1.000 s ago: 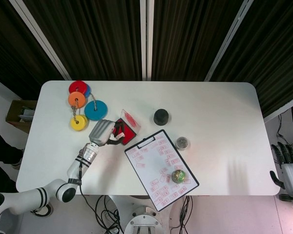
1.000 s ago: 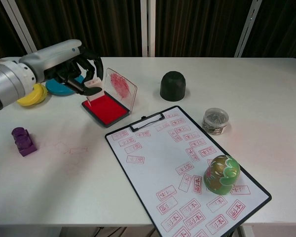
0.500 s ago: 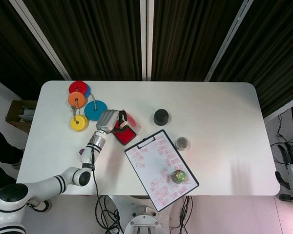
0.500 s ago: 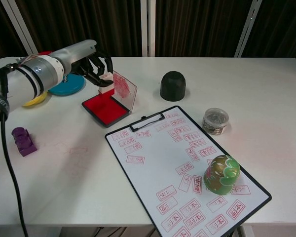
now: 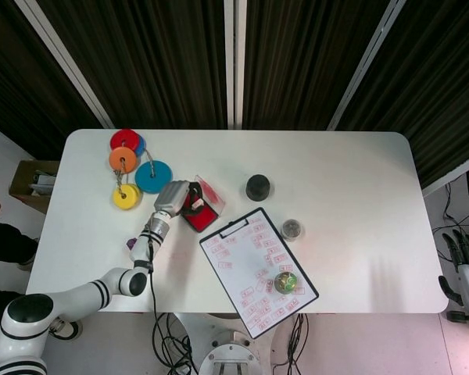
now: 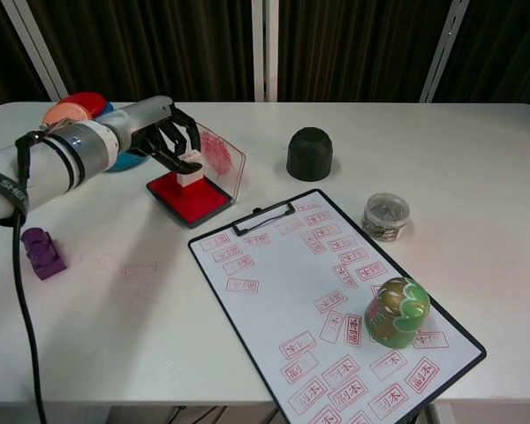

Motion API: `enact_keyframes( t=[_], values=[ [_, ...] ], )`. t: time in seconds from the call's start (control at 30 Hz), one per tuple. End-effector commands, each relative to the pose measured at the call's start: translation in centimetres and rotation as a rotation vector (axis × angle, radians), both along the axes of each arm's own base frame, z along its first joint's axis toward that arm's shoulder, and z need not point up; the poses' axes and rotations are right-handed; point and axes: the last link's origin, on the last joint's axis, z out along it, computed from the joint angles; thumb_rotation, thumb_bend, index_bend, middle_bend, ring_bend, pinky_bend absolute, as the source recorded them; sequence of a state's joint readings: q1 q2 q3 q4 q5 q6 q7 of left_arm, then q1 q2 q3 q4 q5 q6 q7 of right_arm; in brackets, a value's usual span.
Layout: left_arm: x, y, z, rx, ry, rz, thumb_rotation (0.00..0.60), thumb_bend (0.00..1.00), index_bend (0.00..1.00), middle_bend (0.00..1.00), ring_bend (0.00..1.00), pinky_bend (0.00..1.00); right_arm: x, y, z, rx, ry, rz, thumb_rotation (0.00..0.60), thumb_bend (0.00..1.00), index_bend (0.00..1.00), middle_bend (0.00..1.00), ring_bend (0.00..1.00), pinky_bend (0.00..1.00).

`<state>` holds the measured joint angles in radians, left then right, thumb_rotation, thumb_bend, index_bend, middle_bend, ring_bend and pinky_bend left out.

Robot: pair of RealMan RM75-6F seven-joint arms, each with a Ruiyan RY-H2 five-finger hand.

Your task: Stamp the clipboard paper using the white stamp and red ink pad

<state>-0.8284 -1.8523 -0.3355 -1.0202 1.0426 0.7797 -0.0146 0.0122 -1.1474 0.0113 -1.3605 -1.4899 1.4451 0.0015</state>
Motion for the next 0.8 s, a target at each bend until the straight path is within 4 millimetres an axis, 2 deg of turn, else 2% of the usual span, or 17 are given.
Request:
enact_keyframes(
  t=[0.03,0.33,0.8],
  values=[
    [-0.2,0.1,0.0,-0.008,-0.016,0.017,0.600,0.46,0.68,0.72,1.00,1.00,0.0,0.0,-0.1,0.005,0.001,-0.002,0.600,0.27,0.00,0.00,0.00,0.00],
    [-1.3,0.0,-0.2,-0.007,-0.051,0.052,0.600,0.46,0.68,0.73,1.00,1.00,0.0,-0.2,-0.5,0.026,-0.002,-0.008,0.600,0.27,0.00,0.00,0.00,0.00],
    [-2.3,-0.8,-1.6,-0.005,-0.058,0.042,0.600,0.47,0.70,0.74,1.00,1.00,0.1,-0.5,-0.6,0.034,-0.005,-0.011,0.600,0.27,0.00,0.00,0.00,0.00]
  ],
)
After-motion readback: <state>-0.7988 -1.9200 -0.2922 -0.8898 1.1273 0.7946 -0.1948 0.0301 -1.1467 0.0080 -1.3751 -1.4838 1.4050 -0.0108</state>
